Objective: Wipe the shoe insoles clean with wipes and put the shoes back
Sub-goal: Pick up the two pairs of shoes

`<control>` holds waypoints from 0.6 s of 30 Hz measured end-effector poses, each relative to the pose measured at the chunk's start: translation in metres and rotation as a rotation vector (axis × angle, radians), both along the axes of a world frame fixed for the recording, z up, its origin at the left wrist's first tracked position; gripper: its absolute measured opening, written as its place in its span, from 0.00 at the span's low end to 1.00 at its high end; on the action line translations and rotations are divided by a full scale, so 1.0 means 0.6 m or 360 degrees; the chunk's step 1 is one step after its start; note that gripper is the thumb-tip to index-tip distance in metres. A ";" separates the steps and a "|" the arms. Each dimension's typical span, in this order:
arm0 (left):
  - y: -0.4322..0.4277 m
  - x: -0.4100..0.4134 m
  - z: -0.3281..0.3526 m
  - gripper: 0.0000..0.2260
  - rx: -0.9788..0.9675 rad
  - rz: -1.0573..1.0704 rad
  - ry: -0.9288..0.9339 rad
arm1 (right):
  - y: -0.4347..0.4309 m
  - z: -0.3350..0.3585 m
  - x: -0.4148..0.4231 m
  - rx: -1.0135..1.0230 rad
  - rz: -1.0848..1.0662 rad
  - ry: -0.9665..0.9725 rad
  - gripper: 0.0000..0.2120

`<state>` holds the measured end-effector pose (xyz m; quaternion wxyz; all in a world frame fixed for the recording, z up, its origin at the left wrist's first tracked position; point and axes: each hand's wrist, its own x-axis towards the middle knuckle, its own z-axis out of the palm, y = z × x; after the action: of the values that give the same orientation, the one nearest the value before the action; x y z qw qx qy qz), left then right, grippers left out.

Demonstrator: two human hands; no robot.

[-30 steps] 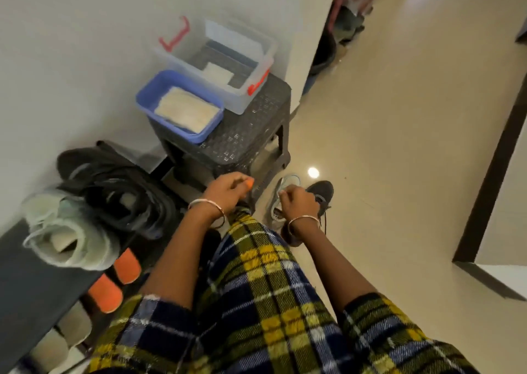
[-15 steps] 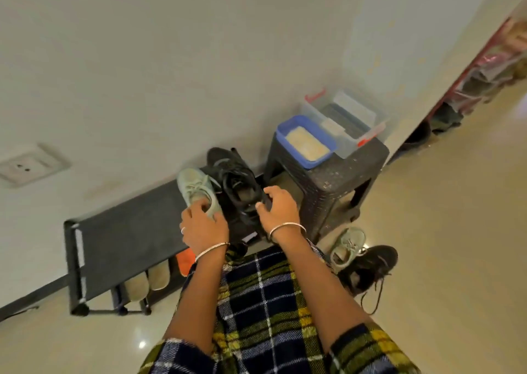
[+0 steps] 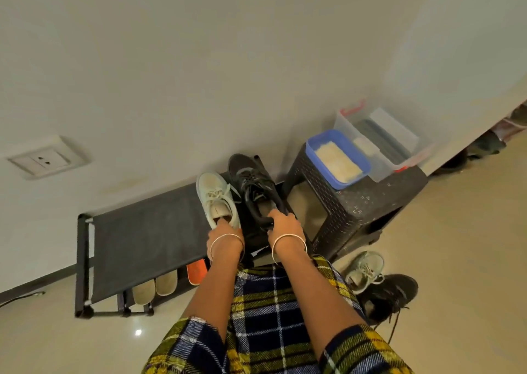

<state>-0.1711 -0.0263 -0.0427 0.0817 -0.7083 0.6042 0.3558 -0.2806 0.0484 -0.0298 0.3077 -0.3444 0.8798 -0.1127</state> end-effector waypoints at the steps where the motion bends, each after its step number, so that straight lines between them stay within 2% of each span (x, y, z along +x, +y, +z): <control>1: -0.002 -0.001 0.001 0.18 -0.0015 -0.0012 -0.0046 | 0.000 0.004 -0.004 -0.0018 0.0022 0.0021 0.17; 6: 0.006 -0.002 0.018 0.15 -0.0137 -0.0118 -0.0139 | 0.004 0.038 -0.002 -0.0193 0.0007 0.0006 0.13; 9: 0.035 -0.001 0.041 0.13 -0.0390 -0.0354 -0.0217 | 0.021 0.053 0.006 -0.0278 0.0005 0.0030 0.12; 13: 0.075 0.018 0.069 0.16 -0.0771 -0.0603 -0.0285 | 0.064 0.077 0.002 -0.0499 -0.0044 0.0100 0.13; 18: 0.128 0.029 0.129 0.16 -0.1064 -0.0604 -0.0128 | 0.133 0.110 -0.006 -0.0909 -0.0091 0.0177 0.12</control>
<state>-0.1540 0.0505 0.0347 -0.0655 -0.5849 0.8035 0.0897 -0.2839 0.1283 0.0362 0.1463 -0.3979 0.8372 -0.3456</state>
